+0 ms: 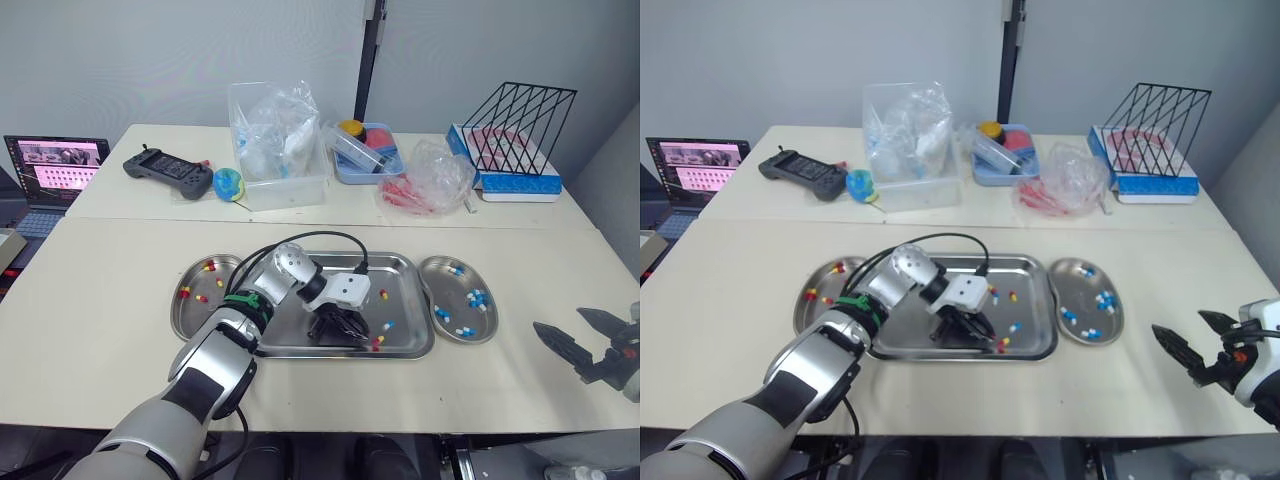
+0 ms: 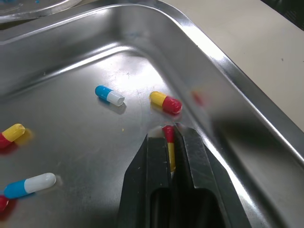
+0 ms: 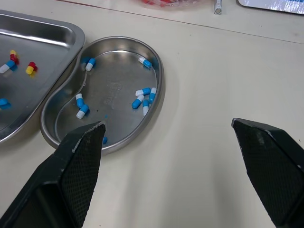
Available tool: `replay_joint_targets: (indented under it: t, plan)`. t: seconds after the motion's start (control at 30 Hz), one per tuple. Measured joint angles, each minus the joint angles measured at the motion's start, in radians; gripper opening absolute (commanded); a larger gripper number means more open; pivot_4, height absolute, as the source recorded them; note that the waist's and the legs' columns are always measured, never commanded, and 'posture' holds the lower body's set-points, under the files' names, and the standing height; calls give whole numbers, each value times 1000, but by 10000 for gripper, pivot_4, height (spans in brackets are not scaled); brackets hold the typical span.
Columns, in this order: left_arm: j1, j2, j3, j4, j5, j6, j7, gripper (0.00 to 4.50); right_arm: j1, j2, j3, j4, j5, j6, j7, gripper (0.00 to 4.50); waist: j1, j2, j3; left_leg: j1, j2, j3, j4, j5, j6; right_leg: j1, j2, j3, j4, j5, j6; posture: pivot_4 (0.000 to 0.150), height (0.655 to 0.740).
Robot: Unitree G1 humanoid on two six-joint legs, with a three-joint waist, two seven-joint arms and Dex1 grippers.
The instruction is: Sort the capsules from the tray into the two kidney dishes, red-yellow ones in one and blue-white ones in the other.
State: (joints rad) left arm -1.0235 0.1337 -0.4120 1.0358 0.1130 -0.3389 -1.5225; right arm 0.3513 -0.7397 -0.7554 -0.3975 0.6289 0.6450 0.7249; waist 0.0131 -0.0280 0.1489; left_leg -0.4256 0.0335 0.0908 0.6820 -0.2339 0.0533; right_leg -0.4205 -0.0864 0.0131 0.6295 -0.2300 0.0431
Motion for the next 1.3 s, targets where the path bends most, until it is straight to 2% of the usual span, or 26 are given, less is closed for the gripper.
replay_joint_targets:
  t: [0.13,0.3,0.37,0.5,0.63,0.83,0.93,1.07,1.3]
  plan:
    - [-2,24,42,-8,-29,52,-23,159,-19,-6,7,13,0,0,5,45000,-1,0,0,-1,0,0,0,0,0,-1,0,0,0,0,0,1500,7400]
    - [-62,124,144,-110,-123,167,-74,159,-39,-35,33,39,1,0,38,45000,-2,0,0,-1,0,0,0,0,0,-1,0,0,0,0,0,1500,7400]
    - [-65,197,182,-161,-161,225,-83,159,-72,-60,43,58,4,0,58,45000,-8,1,0,0,0,1,0,0,0,-1,0,1,1,0,0,1500,7400]
    - [-41,415,286,-254,-220,362,-82,159,-123,-113,48,125,2,-5,100,45000,-25,1,0,1,1,-1,-2,0,0,-1,1,0,1,0,-1,1500,7400]
    - [90,546,363,-365,-246,471,-28,159,-173,-129,84,192,-2,-12,137,45000,-23,1,-1,1,1,0,-2,0,0,-1,0,0,2,0,0,1500,7400]
    - [345,649,466,-600,-315,621,66,159,-241,-176,127,259,-21,-29,186,45000,-8,0,0,1,1,1,0,0,1,0,-3,0,2,0,1,1500,7400]
    - [503,671,539,-715,-357,691,138,159,-265,-187,152,299,-28,-33,210,45000,-9,0,0,2,1,0,0,0,1,0,-3,-1,3,0,1,1500,7400]
    - [618,680,545,-803,-355,716,209,159,-300,-187,202,313,-43,-34,230,45000,0,0,0,2,1,1,0,1,3,0,-4,-1,2,1,2,1500,7400]
    - [643,698,543,-872,-377,763,248,24030,-336,-187,227,344,-64,-36,240,45000,-1,0,0,2,0,2,0,1,3,0,-4,-1,2,1,2,1500,7400]
